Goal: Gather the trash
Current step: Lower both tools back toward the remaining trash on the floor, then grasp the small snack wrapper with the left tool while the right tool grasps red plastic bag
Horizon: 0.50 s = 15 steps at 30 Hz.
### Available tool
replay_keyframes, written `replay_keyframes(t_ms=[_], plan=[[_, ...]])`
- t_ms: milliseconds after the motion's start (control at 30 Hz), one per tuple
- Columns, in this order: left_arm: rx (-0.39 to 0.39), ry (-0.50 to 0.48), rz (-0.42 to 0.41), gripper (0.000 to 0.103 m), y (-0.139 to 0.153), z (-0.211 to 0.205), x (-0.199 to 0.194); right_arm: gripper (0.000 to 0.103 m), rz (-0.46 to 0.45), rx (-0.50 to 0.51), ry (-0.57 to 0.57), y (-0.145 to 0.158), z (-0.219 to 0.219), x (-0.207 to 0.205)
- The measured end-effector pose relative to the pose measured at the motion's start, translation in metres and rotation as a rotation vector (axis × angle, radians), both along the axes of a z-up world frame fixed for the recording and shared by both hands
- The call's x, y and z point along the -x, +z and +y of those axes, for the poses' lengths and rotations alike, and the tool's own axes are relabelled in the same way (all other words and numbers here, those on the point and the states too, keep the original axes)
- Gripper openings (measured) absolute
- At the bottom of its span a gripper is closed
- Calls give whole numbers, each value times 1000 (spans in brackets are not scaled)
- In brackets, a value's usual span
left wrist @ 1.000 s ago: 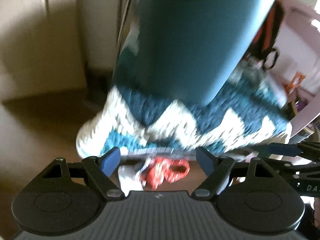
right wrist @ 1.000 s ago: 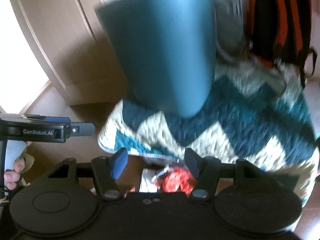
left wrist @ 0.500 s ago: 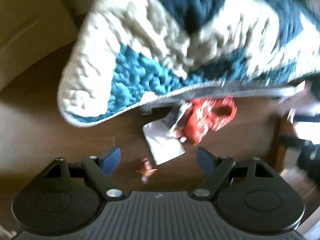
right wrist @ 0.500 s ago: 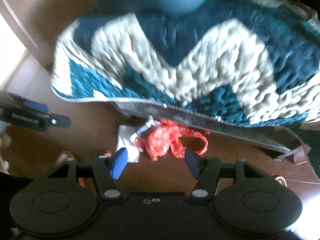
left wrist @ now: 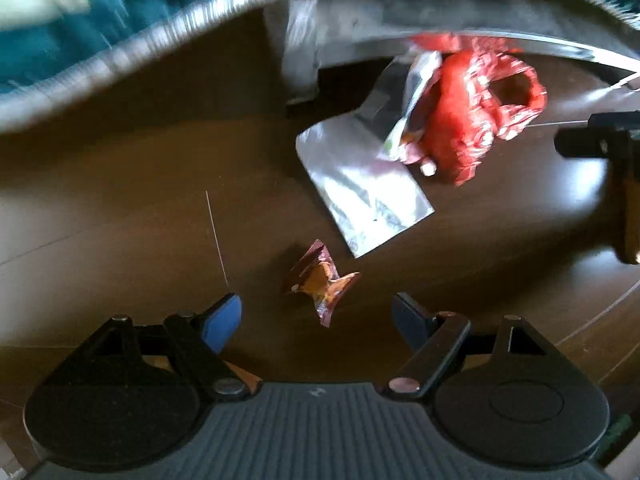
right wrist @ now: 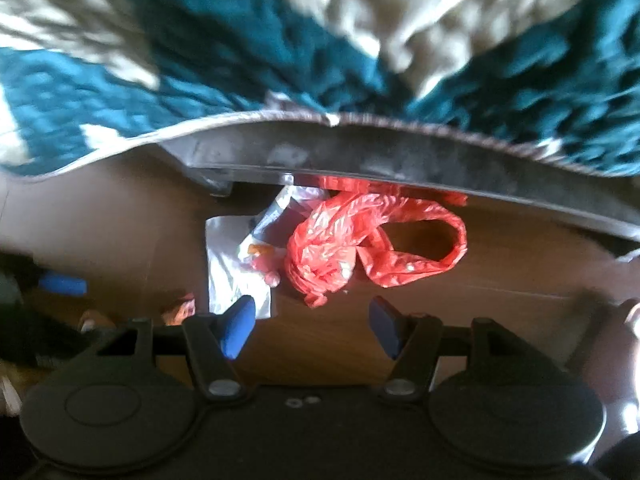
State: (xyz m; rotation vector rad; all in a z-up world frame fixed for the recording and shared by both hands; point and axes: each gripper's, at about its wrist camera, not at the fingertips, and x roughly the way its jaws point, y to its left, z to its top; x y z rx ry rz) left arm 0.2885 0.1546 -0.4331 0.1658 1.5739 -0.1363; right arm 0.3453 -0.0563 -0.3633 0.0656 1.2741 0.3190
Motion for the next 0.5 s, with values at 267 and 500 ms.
replay_keyframes(t_ms=[267,500], plan=[[26,127,48,82,-57,20,-8,62,88,-27,-185,-52,7,-30],[78,197,76,75,-90,24,-7,62,158,-54,-274,-86,21,-51]])
